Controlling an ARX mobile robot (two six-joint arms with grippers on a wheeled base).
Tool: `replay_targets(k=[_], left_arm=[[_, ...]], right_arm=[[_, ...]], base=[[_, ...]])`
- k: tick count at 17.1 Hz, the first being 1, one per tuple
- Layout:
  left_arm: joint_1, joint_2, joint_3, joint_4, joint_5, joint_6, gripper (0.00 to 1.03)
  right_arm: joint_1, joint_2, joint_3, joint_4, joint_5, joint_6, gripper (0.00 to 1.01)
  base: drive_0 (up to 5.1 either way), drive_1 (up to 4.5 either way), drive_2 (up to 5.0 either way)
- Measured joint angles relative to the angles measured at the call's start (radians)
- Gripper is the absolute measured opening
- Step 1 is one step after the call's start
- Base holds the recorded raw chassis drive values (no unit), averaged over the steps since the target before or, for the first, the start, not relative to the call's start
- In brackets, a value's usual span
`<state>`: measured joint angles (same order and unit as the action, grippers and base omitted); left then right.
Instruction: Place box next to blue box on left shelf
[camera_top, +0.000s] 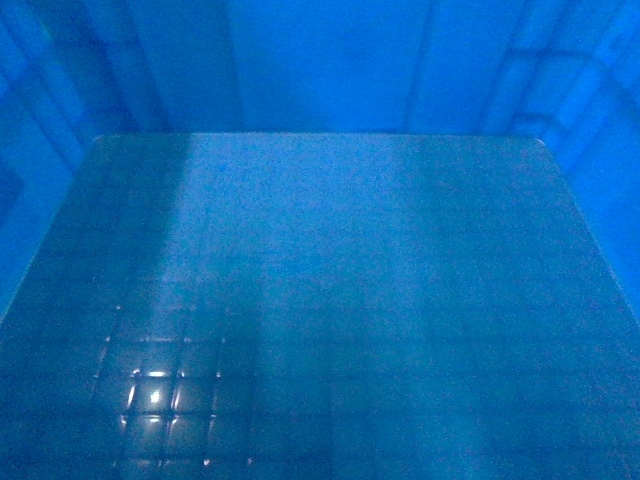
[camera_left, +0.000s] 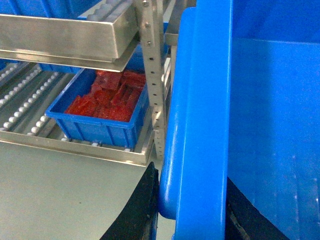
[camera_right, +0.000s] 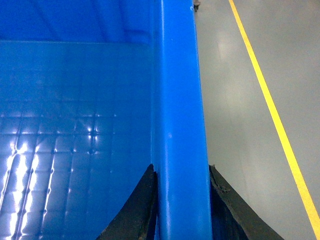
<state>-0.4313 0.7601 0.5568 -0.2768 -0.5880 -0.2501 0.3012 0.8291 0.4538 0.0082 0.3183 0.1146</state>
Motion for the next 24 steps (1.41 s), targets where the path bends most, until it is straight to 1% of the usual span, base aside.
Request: replay_targets(k=[10, 24], left_arm=[[0.0, -0.001, 0.0, -0.001, 0.0, 0.0, 0.2], [0.0, -0.002, 0.0, -0.001, 0.0, 0.0, 0.2]], right_arm=[[0.0, 0.0, 0.0, 0.0, 0.0, 0.0, 0.22], [0.0, 0.0, 0.0, -0.001, -0.001, 0.0, 0.22]], base=[[-4.8, 1.47, 3.5], [-5.0, 2.36, 2.4]])
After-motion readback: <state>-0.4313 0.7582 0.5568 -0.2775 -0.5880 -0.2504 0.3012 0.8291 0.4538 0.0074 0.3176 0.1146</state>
